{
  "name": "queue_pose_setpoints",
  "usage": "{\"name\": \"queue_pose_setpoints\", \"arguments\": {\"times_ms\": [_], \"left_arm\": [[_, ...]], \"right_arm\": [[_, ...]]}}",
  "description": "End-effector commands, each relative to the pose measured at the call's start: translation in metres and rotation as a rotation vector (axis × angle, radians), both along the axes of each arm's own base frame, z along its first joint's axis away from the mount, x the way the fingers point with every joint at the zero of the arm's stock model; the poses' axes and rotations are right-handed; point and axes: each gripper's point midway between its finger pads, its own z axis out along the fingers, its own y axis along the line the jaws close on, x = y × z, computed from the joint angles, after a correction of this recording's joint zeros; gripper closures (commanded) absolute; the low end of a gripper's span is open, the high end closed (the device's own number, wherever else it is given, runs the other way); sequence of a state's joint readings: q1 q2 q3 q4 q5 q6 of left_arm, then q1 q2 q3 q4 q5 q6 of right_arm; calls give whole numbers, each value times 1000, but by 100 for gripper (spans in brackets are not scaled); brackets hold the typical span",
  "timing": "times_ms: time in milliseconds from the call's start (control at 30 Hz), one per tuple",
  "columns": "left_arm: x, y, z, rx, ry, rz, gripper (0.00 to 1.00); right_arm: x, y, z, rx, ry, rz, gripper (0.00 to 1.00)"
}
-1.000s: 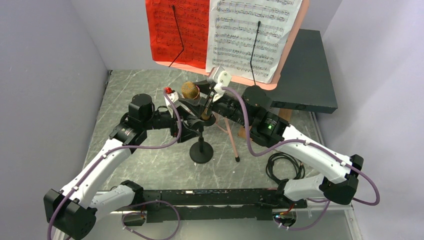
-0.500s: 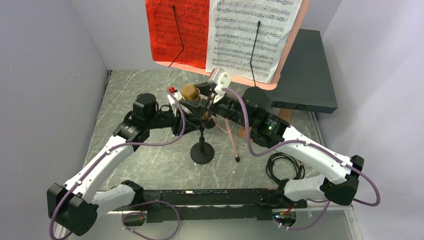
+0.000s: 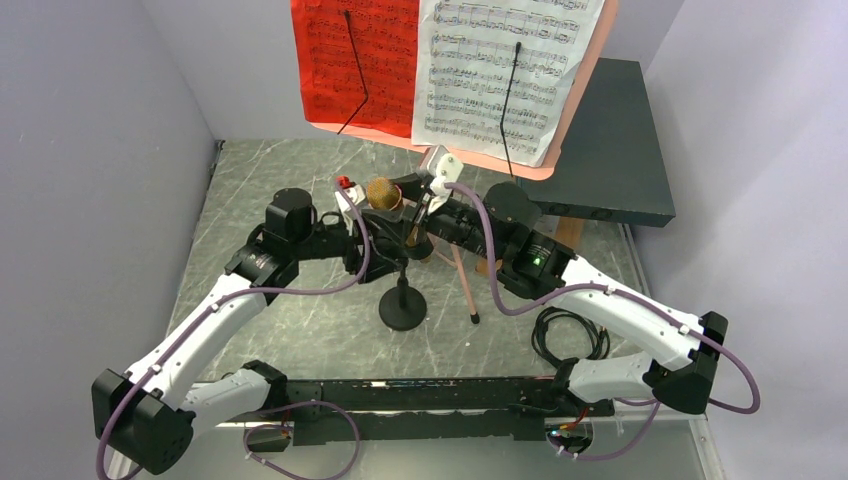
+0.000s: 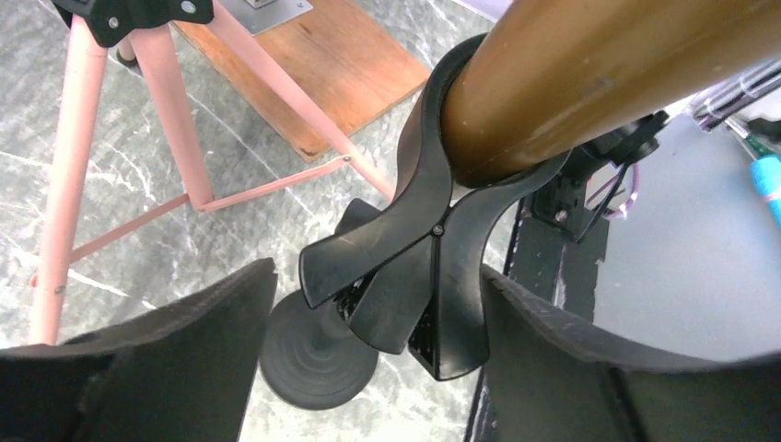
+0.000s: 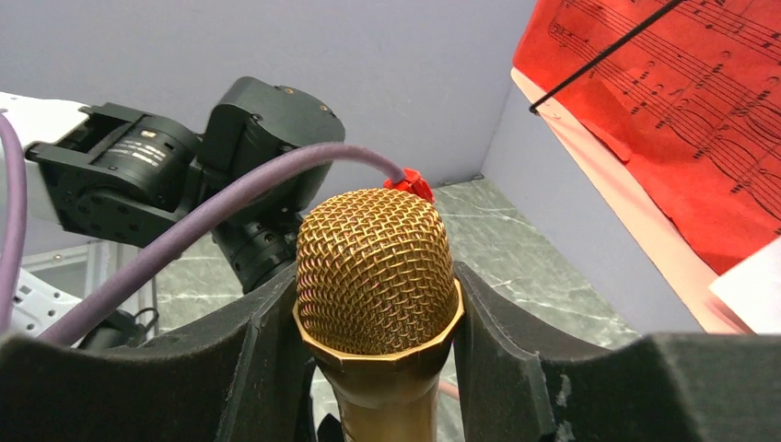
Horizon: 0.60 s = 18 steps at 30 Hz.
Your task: Set up the instrument practice props
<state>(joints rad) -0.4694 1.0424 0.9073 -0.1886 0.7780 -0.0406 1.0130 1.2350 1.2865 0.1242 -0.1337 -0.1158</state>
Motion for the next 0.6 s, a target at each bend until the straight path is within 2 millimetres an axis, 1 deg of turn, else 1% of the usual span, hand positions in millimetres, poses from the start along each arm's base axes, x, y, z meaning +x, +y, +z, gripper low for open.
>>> {"name": "queue_pose_setpoints", "arguments": {"times_ms": [0,33,100,200,367,400,433,500,533,567], "left_arm": [[-3,-2,14,-27,-2,-12,7],[-3,-3,15,-29,-5,-14,5],[-4,-3,17,-40,-16,-18,5],[-5,-3,18,-47,-20,-22,7],[-5,-4,16,-35,-8,-36,23],[-6,-5,16,-36,-8,-42,32],[-6,-5,16,-36,-10,-43,46],[-4,-3,14,-29,-9,-28,80],[-4,-3,14,-27,-12,-24,93],[-5,-2,15,-28,-18,-25,97]], "right_arm": [[-11,-5,18,71,-4,34,100],[-12,-5,18,71,-5,37,100],[-12,-4,17,69,-4,39,100],[-12,-5,16,69,0,40,100],[-13,-4,16,70,2,44,100],[-12,-5,16,70,2,40,100],[-12,-5,16,69,1,37,100],[-11,-5,14,68,1,35,100],[-11,-5,14,67,-1,35,100],[-11,-5,14,67,1,35,100]]}}
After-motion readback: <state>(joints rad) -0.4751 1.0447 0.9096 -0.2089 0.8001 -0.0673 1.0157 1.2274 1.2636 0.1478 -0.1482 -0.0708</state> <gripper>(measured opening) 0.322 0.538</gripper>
